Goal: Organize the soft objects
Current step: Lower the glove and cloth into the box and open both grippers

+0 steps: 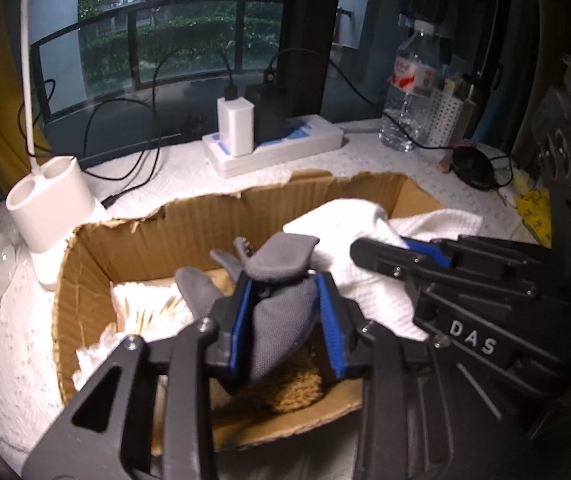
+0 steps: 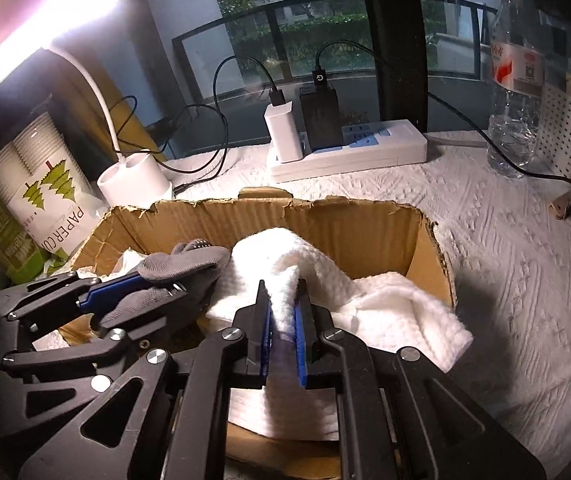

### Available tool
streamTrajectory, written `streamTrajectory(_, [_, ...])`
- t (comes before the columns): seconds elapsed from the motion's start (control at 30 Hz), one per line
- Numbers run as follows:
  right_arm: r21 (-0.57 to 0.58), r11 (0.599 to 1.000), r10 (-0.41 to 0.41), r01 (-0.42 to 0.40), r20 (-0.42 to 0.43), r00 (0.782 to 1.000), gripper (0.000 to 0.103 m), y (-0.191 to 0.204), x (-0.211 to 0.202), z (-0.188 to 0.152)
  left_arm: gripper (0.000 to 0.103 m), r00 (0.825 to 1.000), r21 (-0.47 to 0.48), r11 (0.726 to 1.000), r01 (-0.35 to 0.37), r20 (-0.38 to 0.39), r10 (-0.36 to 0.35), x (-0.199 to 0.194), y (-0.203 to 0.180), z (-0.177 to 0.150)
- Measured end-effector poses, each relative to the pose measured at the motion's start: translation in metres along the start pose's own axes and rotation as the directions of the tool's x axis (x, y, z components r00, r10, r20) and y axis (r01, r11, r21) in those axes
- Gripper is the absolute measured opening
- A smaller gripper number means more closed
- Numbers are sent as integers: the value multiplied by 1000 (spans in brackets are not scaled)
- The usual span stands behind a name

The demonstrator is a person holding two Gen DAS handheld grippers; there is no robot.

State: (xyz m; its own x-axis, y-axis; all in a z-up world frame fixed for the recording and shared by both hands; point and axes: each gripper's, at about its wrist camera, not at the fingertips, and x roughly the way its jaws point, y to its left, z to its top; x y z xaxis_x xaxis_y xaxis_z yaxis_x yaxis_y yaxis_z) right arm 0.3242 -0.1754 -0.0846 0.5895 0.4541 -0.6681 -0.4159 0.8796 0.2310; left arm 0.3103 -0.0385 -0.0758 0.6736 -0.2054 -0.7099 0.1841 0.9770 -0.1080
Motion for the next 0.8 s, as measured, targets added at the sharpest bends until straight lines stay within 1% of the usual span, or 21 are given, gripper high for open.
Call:
streamTrajectory(0.03, [2, 1000, 1, -1, -1, 1000, 14, 0, -1, 0, 37, 1000, -1, 1000, -2, -2, 2, -1, 0, 0])
streamTrajectory(0.07, [4, 1000, 0, 0, 0, 1000, 21, 0, -1, 0, 40, 1000, -2, 1000, -7, 0, 7, -2, -1, 0])
streamTrajectory(0.1, [7, 1000, -5, 5, 3, 1000, 23, 0, -3, 1, 42, 1000, -2, 1000, -17, 4, 17, -4, 0, 0])
streamTrajectory(0.13, [9, 1000, -5, 5, 7, 1000, 24, 0, -5, 1, 49, 1000, -5, 1000, -27, 10, 27, -7, 0, 0])
streamTrajectory(0.17, [12, 1000, -9, 9, 12, 1000, 27, 0, -8, 1, 53, 999, -14, 1000, -27, 20, 28, -11, 1, 1])
streamTrajectory(0.2, [12, 1000, -10, 10, 17, 1000, 33, 0, -11, 2, 54, 999, -22, 1000, -19, 25, 20, -14, 3, 1])
streamTrajectory(0.3, [3, 999, -33, 33, 31, 999, 43, 2, -19, 2, 60, 998, -26, 999, -33, 43, 34, -23, 4, 0])
streamTrajectory(0.37, [5, 999, -41, 41, 37, 998, 47, 2, -24, 1, 65, 998, -30, 999, -34, 52, 35, -29, 5, -1])
streamTrajectory(0.47, [7, 998, -57, 57, 49, 997, 49, 3, -33, 0, 66, 997, -31, 999, -40, 66, 42, -37, 4, -3])
streamTrajectory(0.63, [2, 997, -77, 77, 71, 995, 50, 7, -49, -3, 69, 995, -32, 999, -44, 90, 47, -54, 3, -7])
streamTrajectory(0.8, [-9, 996, -90, 91, 90, 992, 50, 15, -66, -10, 71, 992, -43, 998, -47, 119, 52, -74, 3, -14])
